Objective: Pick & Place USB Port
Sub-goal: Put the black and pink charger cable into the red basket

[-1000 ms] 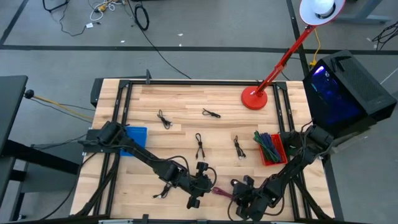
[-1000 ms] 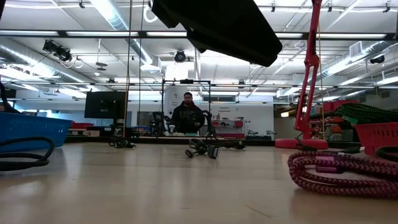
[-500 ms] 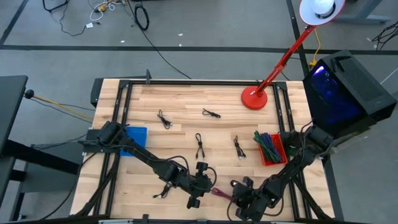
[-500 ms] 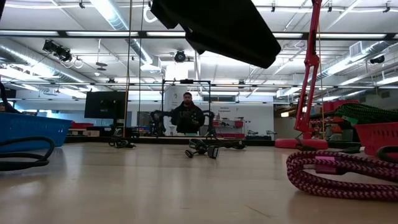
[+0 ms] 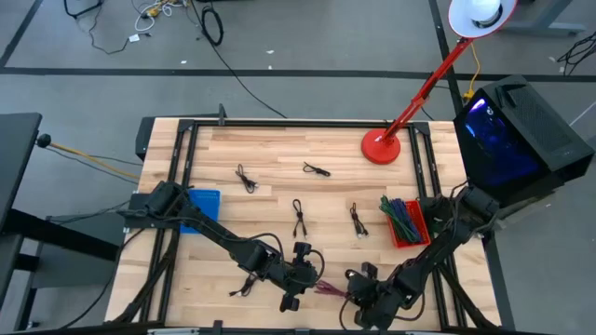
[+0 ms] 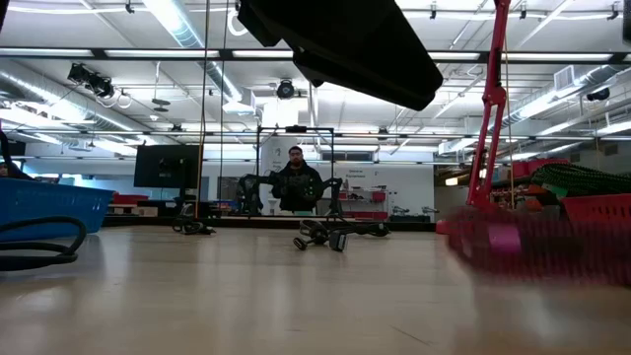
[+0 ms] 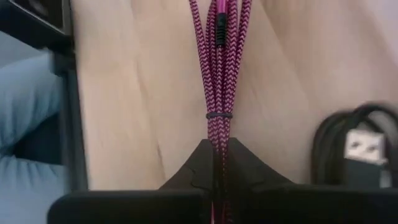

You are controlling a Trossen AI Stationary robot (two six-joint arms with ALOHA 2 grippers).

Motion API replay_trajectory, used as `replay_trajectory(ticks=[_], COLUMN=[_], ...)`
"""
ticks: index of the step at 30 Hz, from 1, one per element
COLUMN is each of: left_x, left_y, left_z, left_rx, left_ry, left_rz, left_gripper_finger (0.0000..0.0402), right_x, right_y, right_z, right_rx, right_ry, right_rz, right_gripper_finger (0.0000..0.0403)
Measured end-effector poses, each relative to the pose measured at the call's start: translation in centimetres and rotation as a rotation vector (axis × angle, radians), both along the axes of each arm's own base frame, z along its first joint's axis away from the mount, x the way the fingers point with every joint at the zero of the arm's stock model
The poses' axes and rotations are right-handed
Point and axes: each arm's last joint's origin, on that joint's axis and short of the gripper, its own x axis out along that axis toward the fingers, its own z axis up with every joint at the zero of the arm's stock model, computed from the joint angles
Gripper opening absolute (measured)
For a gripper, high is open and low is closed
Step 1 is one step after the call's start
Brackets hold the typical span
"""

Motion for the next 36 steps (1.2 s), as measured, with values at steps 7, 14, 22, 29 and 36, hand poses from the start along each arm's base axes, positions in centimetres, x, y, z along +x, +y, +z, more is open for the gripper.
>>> replay_trajectory(ticks=[7, 14, 22, 29, 36], left_x=[0.0, 0.0, -0.2, -0.2, -0.3], left_y=[0.0, 0.0, -0.2, -0.2, -0.3], left_z=[0.0, 0.0, -0.1, -0.1, -0.1], left_rx=[0.0, -0.002, 0.001, 0.001, -0.003], left_ry=[0.001, 0.005, 0.013, 0.013, 0.014], left_rz=[0.0, 0.005, -0.003, -0.002, 0.0], left_gripper_finger=[0.011, 0.011, 0.011, 0.011, 0.011], right_x=[-0.5, -4.0, -8.4, -9.8, -10.6], right_y=[-1.3, -5.8, -10.0, -11.7, -12.3], right_z=[4.6, 8.9, 11.4, 11.1, 10.7], right_rx=[-0.025, -0.198, -0.301, -0.373, -0.389], right_ry=[-0.097, -0.066, 0.001, 0.189, 0.286], right_rz=[0.012, -0.187, -0.468, -0.683, -0.836], right_gripper_finger=[0.0013, 0.0013, 0.0013, 0.0013, 0.0013])
